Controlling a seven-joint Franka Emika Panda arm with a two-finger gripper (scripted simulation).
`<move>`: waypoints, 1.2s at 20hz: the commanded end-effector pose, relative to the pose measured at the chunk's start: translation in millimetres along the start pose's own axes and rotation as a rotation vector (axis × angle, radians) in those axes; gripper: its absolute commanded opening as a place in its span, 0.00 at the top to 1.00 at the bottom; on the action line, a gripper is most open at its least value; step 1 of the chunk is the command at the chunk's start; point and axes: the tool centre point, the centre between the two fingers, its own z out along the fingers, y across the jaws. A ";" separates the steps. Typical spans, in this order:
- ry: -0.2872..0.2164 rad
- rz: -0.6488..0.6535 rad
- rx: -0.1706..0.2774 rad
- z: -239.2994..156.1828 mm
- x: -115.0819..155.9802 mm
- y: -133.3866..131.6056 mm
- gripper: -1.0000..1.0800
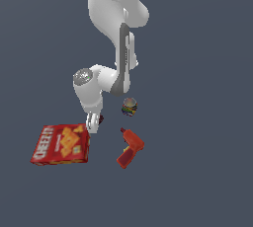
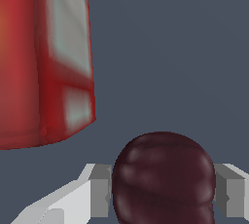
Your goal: Pick up a designated object from a clutter of objects.
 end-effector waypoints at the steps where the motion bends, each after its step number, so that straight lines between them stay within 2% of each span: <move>1: 0.000 -0.001 0.002 -7.3 -4.3 -1.8 1.00; 10: 0.000 0.000 0.001 -61.7 -36.0 -11.0 1.00; 24: 0.005 0.003 0.000 -202.6 -115.9 -36.0 1.00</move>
